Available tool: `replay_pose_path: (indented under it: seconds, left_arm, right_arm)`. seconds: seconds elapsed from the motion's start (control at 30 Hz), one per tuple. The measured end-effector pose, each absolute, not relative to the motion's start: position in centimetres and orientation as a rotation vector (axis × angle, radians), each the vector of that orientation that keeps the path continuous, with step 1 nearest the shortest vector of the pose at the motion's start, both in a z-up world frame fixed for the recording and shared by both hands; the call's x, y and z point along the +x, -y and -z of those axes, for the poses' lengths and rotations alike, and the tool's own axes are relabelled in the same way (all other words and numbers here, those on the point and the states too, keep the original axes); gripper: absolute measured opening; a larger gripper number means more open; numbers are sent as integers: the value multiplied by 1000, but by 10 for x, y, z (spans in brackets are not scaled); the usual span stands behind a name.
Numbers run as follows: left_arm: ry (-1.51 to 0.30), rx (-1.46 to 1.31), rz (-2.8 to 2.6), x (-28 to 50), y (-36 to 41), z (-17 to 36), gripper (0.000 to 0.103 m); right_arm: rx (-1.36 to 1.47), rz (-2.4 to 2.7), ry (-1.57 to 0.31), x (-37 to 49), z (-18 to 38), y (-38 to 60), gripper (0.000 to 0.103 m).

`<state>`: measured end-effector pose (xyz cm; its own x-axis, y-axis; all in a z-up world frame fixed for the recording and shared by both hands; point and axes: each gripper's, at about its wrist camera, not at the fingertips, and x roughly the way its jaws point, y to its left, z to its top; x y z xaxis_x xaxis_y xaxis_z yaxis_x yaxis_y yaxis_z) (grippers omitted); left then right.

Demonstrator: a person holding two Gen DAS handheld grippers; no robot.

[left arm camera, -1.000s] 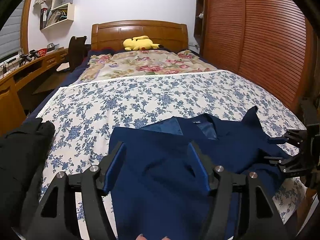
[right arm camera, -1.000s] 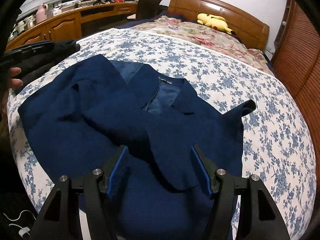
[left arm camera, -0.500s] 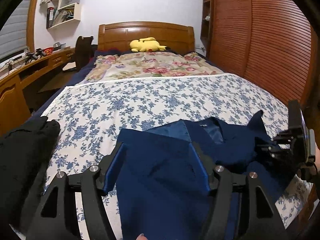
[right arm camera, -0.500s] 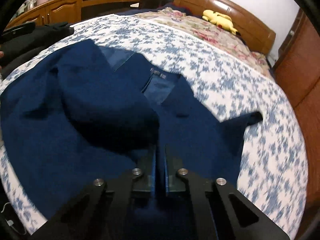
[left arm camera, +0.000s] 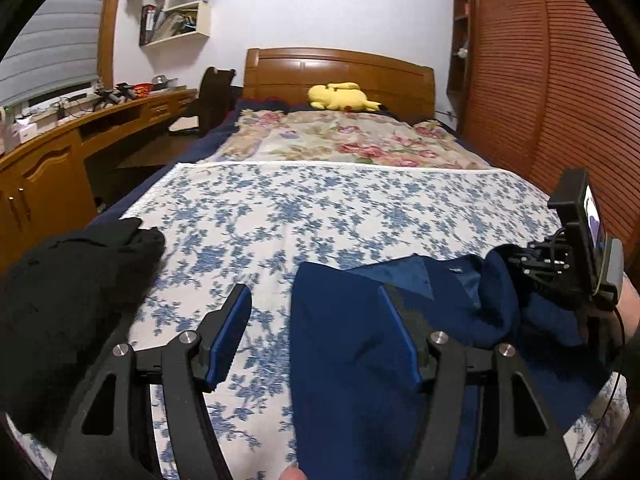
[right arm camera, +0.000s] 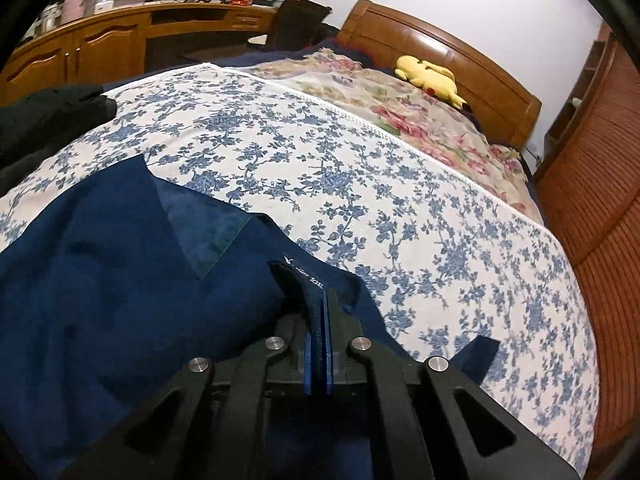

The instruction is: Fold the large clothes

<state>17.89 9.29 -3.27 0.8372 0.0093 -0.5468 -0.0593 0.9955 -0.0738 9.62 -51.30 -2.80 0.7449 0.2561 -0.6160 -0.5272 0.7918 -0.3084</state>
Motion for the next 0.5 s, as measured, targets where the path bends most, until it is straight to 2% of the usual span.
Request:
replay_pose_path:
  seconds: [0.03,0.1,0.17,0.27,0.37,0.5]
  left_arm:
    - [-577,-92,-41,178,-95,33,66]
    - [-577,-102,-49,178,-101,34,66]
    - [-579,-110,-50,178,-105,34,66]
    - [-577,-116,-54,178,-108,34,66]
    - [-579,-116,-51,179,-108,35,66]
    - [-580,-106,-44,180,-105,37,66]
  right_arm:
    - [-480,-446,-591,100,28,513,8]
    - [-452,-427,-581,106,24,516,25]
    - [-420,-412,-545,113,17,524,33]
    - [-358,-393,-482,111,-2,531,38]
    - [-336,-401,-452,101,-11,537,48]
    - [-359,-520,-524,87,6,532,49]
